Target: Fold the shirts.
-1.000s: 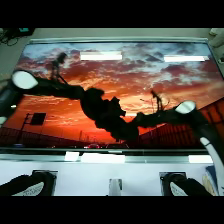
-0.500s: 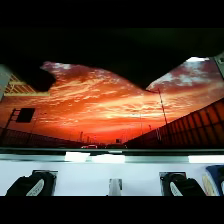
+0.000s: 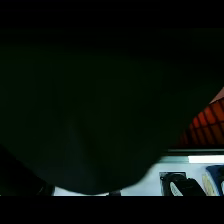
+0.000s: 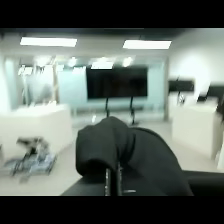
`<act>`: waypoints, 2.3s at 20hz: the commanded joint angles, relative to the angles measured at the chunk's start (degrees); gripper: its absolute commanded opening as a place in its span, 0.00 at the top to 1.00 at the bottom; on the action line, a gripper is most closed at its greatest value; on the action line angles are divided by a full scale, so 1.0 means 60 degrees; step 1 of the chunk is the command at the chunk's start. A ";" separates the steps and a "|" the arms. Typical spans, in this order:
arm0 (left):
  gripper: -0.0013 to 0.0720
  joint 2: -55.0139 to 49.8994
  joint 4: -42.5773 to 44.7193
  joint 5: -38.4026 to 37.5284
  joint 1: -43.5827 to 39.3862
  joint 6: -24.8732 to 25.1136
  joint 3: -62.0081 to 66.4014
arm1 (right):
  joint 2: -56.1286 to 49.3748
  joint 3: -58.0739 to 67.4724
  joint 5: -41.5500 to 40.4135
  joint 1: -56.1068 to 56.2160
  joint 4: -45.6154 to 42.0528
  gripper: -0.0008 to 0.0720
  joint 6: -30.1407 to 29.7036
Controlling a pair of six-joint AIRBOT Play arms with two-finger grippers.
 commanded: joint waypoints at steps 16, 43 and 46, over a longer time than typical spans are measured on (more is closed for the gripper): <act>0.88 -0.4929 -0.2987 0.0313 -0.0018 -0.0033 -0.8473 | -0.6302 -0.5756 -0.3213 0.0011 0.1362 0.95 0.2801; 0.32 -0.4506 -0.2583 -0.1625 0.4309 0.0805 -1.2688 | -0.5829 -0.5169 0.2925 -0.3260 0.2284 0.23 -0.0871; 0.64 -0.4506 -0.2583 -0.1093 0.3876 0.0718 -1.2688 | -0.5723 -0.6422 0.2339 -0.3260 0.2743 0.09 -0.1246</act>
